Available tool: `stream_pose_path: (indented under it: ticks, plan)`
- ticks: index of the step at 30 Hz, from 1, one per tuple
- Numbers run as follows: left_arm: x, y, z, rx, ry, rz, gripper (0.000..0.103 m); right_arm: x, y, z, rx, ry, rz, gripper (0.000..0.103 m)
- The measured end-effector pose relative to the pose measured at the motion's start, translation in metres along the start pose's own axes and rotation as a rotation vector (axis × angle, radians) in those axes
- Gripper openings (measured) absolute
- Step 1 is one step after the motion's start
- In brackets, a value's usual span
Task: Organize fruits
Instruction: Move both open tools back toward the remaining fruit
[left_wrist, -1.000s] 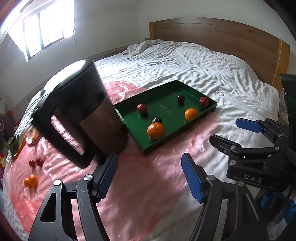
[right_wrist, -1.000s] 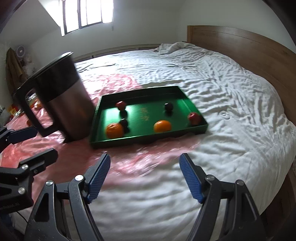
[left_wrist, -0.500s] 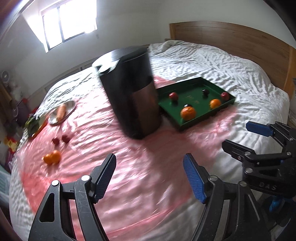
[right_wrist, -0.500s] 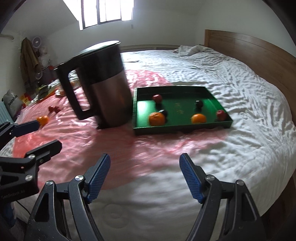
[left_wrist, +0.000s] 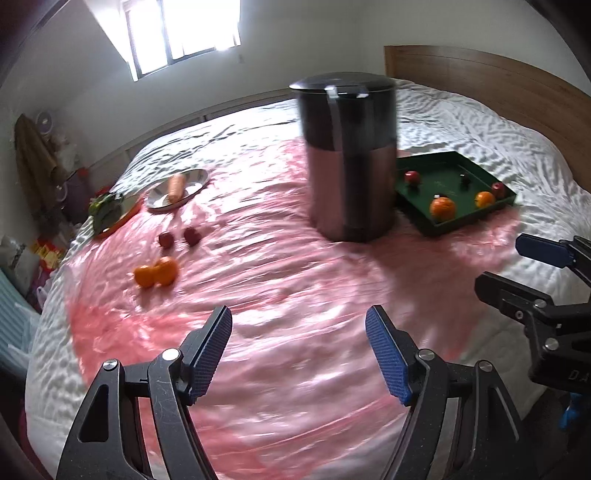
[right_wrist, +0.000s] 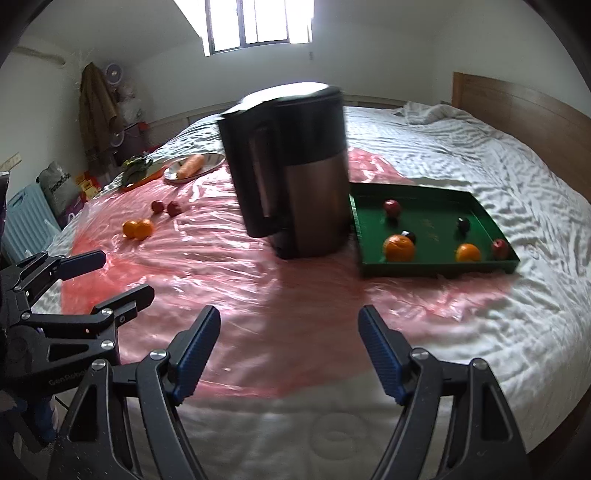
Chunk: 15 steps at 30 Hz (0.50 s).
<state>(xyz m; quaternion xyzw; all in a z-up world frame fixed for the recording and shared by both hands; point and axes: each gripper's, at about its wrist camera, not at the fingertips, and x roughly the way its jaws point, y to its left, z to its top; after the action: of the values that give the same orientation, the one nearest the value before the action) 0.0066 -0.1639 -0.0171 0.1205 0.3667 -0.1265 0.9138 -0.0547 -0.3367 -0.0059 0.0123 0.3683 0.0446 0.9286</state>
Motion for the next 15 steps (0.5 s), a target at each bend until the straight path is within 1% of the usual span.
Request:
stream_pose_path:
  ticks: [5,15]
  plan:
    - [0.0,0.03,-0.012,-0.018,-0.005,0.049,0.07,0.009,0.03,0.005,-0.048,0.014,0.044,0.103]
    - [0.011,0.103,-0.043,-0.121,0.038,0.109,0.07,0.039,0.096,0.017,-0.135,0.045,0.151,0.103]
